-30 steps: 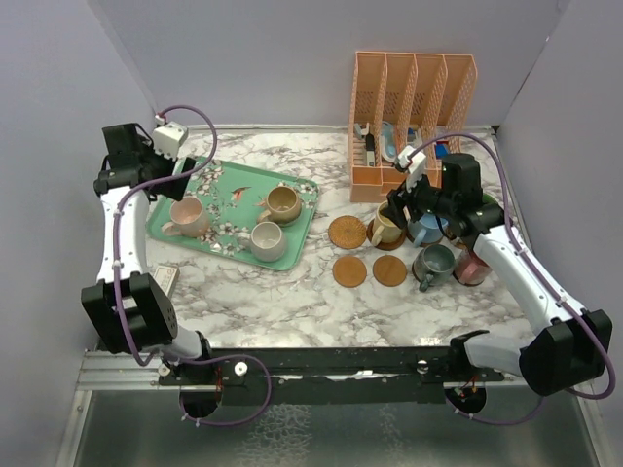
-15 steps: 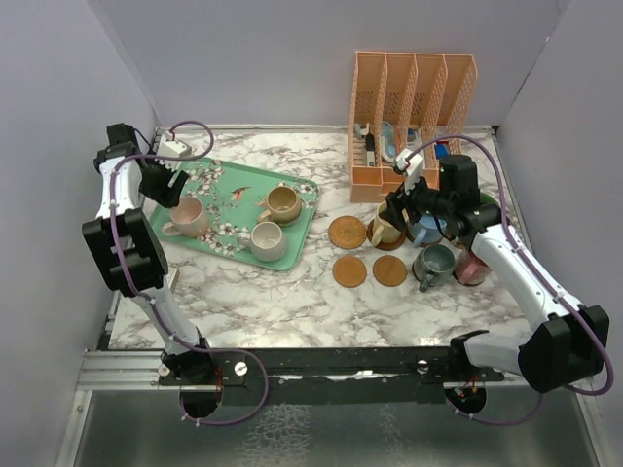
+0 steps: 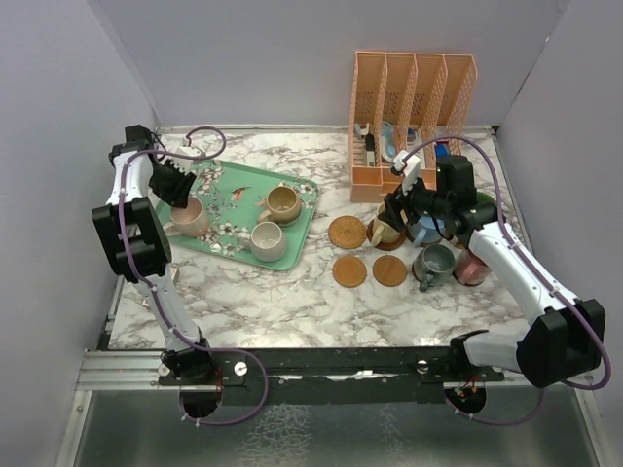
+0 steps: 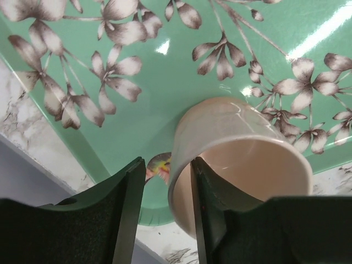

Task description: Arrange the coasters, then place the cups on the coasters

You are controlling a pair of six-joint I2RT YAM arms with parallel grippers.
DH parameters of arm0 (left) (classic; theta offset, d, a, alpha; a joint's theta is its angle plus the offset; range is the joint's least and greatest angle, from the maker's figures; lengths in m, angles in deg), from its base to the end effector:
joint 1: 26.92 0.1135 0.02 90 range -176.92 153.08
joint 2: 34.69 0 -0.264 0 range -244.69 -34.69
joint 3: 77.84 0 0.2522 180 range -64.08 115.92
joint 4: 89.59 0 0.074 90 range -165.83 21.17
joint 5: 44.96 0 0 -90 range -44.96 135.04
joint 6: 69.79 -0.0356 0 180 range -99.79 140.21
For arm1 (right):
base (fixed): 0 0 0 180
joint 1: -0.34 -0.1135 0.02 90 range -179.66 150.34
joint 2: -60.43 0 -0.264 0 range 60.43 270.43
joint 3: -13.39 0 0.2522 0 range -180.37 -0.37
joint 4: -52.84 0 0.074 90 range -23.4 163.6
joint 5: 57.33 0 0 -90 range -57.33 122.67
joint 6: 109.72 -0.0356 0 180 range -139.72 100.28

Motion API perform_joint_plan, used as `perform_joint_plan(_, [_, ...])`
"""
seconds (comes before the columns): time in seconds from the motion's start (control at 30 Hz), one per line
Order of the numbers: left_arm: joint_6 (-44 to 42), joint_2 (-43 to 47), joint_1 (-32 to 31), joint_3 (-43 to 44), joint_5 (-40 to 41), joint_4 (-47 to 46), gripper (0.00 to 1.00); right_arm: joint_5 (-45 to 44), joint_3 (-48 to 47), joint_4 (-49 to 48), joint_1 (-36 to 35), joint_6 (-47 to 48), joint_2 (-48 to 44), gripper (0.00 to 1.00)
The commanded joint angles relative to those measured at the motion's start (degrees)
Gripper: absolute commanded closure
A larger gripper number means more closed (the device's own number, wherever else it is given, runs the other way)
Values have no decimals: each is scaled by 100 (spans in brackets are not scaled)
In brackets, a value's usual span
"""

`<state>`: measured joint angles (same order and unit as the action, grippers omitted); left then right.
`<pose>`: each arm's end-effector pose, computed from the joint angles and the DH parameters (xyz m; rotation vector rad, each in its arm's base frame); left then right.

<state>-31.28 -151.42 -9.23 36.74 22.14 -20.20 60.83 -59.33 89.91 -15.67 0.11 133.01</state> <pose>0.4087 0.1158 0.2385 0.8528 2.5071 -0.1972 0.2620 0.0927 0.3027 -0.9199 1.9674 0.5043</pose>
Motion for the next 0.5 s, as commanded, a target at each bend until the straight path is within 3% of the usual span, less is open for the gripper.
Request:
perform_joint_plan(0.0, [-118, -166, -143, 243, -66, 150, 62, 131, 58, -126, 28, 91, 51, 36])
perform_joint_plan(0.33, [-327, 61, -337, 332, 288, 380, 96, 150, 52, -116, 28, 103, 42, 36])
perform_joint_plan(0.47, [-520, 536, -441, 225, 509, 474, 100, 86, 52, -120, 28, 105, 28, 36])
